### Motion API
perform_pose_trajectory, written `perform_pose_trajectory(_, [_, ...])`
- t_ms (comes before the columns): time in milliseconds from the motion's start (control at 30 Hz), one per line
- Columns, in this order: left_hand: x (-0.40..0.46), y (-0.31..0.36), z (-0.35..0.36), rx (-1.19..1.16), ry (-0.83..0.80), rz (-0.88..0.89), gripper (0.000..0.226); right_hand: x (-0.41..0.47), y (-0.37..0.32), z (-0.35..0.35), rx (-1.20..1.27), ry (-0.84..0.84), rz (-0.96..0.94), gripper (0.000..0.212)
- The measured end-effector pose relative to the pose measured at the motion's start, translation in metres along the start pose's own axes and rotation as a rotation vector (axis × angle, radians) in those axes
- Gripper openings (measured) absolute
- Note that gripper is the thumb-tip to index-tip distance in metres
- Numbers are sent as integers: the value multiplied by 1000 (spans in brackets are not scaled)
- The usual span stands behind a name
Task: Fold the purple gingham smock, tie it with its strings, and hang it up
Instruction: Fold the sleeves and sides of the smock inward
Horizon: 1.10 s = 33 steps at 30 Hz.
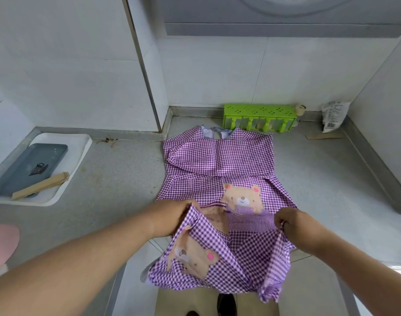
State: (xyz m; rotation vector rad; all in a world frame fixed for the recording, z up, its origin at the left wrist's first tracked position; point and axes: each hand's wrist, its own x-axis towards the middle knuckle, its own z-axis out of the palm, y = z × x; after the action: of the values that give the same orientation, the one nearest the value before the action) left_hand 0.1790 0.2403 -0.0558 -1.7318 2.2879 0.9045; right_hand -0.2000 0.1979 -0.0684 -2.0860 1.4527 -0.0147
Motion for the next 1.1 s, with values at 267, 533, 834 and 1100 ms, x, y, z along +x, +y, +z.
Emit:
perform_pose_trajectory(267, [-1, 13, 1, 297, 38, 194, 17, -5, 6, -2, 72, -103, 20, 36])
perform_pose_trajectory(533, [2, 12, 11, 407, 6, 224, 13, -7, 1, 0, 9, -146, 30, 30])
perform_pose_trajectory(834, [8, 14, -2, -713, -63, -293, 16, -4, -13, -11, -13, -32, -123, 19])
perform_pose_trajectory(1100, [15, -20, -6, -1214, 165, -698, 41, 41, -7, -53, 1118, 480, 745, 29])
